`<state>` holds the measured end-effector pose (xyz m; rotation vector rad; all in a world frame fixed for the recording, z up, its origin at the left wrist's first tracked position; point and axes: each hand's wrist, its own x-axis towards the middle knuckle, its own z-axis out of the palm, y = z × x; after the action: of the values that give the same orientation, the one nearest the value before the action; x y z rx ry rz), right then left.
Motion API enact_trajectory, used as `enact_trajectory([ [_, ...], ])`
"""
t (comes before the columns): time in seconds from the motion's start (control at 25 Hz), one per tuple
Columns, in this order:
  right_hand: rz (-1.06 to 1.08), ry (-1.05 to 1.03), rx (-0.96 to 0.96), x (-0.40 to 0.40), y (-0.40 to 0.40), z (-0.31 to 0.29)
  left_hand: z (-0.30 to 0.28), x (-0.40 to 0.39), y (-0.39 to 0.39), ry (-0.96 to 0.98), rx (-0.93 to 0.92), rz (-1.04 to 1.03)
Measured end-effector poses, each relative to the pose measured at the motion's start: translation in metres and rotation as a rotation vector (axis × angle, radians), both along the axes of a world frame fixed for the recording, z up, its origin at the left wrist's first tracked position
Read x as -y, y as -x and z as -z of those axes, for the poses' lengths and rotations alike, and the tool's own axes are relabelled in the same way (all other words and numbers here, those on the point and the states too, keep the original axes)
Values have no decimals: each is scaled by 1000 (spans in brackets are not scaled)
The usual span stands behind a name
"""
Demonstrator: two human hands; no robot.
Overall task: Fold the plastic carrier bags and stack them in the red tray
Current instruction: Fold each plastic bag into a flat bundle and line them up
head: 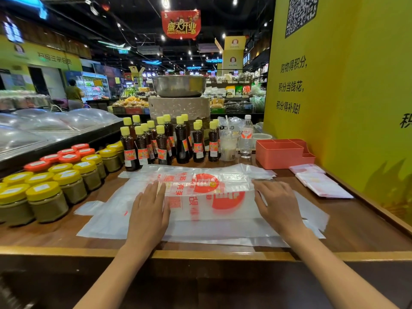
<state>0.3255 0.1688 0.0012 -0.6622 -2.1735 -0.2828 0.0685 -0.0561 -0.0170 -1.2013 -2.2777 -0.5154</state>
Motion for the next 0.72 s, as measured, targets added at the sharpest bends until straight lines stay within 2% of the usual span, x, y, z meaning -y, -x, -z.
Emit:
enact_trajectory([
  [0.12, 66, 64, 52, -5, 24, -4, 4, -3, 7, 59, -14, -3],
  [0.28, 72, 238, 225, 13, 49, 7, 11, -7, 11, 255, 35, 55],
  [0.4, -40, 414, 388, 37, 72, 14, 12, -13, 10, 406, 133, 150],
  [0.48, -133, 417, 517, 52, 86, 17, 11, -16, 7, 520, 189, 206],
  [0.6, -212, 422, 677, 65, 94, 24, 11, -17, 7, 597, 292, 245],
  [0.72, -198, 522, 747, 61, 96, 28, 11, -18, 6, 634, 326, 237],
])
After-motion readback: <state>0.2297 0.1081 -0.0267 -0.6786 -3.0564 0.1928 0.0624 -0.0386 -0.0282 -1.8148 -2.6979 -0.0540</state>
